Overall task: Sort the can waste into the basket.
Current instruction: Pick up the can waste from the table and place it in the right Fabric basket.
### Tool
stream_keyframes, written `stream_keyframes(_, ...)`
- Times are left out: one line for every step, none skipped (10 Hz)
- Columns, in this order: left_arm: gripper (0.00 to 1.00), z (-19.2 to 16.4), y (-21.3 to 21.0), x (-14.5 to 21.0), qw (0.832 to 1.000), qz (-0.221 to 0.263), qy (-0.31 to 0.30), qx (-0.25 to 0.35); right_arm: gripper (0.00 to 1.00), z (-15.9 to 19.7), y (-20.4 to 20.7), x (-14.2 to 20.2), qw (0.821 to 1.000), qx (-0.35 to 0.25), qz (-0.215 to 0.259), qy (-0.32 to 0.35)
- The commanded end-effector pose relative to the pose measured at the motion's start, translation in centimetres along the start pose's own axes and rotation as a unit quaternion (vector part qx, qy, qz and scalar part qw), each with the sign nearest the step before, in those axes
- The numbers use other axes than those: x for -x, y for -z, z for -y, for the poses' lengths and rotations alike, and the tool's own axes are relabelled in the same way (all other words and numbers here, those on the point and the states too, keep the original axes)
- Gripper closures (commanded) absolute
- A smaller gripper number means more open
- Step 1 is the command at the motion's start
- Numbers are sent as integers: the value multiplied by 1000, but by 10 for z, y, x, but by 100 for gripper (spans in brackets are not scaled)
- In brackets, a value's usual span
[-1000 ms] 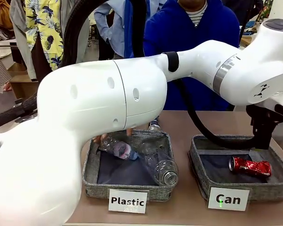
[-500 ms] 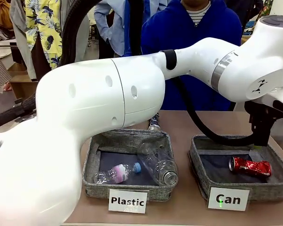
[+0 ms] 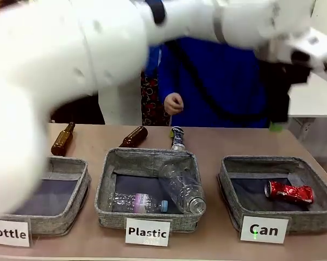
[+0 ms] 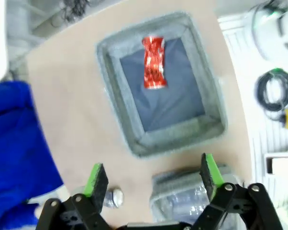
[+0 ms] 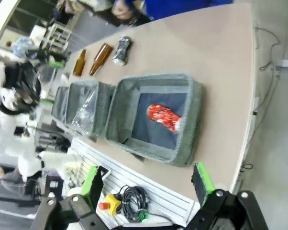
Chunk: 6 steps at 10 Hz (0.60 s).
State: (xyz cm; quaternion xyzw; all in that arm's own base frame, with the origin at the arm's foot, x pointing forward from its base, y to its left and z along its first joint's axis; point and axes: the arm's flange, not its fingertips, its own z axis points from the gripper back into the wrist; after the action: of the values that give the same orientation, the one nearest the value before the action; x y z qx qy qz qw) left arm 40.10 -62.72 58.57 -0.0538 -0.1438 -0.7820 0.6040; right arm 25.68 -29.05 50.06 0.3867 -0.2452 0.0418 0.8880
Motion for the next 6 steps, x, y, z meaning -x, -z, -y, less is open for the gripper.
stream_keyframes(0,61,-45,131,998,23,-53,29,0,-48,43,0,996,-55,-58,-25)
stream_keyframes(0,67,-74,180,994,48,-99,14,0,-74,70,-1,990,-93,-98,-33)
stream_keyframes(0,81,-98,240,985,81,-154,18,0,-98,99,0,976,-153,-153,-31)
stream_keyframes(0,96,-112,292,972,111,-207,19,0,-115,126,3,965,-176,-194,-34)
stream_keyframes(0,115,-123,343,954,143,-263,23,0,-131,151,7,955,-193,-224,-34)
stream_keyframes(0,134,-130,394,930,185,-318,15,0,-145,174,11,946,-208,-248,-28)
